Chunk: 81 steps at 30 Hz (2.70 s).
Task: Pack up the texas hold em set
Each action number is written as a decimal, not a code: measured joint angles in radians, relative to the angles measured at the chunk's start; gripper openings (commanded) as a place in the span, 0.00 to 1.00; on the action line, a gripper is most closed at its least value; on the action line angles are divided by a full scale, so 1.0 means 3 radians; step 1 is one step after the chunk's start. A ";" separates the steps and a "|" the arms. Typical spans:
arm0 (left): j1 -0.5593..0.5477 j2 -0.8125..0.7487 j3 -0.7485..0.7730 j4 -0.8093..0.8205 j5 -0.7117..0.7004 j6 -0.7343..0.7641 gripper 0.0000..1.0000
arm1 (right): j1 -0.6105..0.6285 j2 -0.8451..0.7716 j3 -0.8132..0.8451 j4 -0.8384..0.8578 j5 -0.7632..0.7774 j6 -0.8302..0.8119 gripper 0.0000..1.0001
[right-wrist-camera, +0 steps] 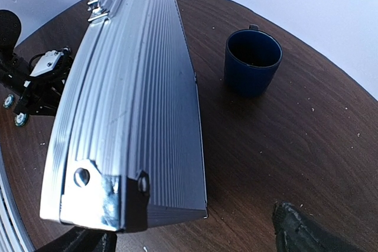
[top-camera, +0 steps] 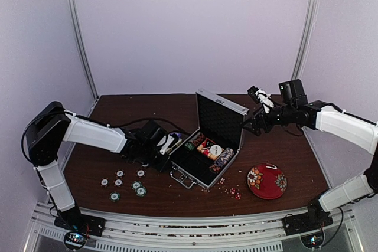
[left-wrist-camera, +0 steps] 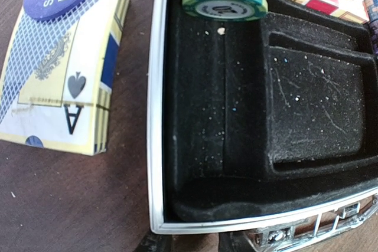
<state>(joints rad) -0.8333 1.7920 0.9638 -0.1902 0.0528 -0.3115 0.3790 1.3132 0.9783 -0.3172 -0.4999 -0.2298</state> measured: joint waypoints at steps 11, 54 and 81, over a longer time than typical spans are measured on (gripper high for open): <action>-0.0006 -0.0445 0.0025 -0.0359 -0.0092 0.0047 0.72 | 0.0000 -0.0072 0.0150 -0.0284 -0.0281 -0.0276 0.99; 0.0757 0.0882 0.1938 -0.1092 0.0088 0.0575 0.11 | -0.0743 -0.0973 -0.0998 -0.0041 -0.0112 -0.0533 0.97; 0.0633 0.1292 0.2299 -0.1222 0.0136 0.0687 0.81 | -0.0741 -0.0955 -0.0994 -0.0024 0.0113 -0.0558 0.97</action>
<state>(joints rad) -0.6434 2.1796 1.6535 -0.5568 0.0937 -0.1055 0.1566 1.0267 0.6800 -0.3244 -0.4660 -0.3973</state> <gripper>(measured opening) 0.731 0.971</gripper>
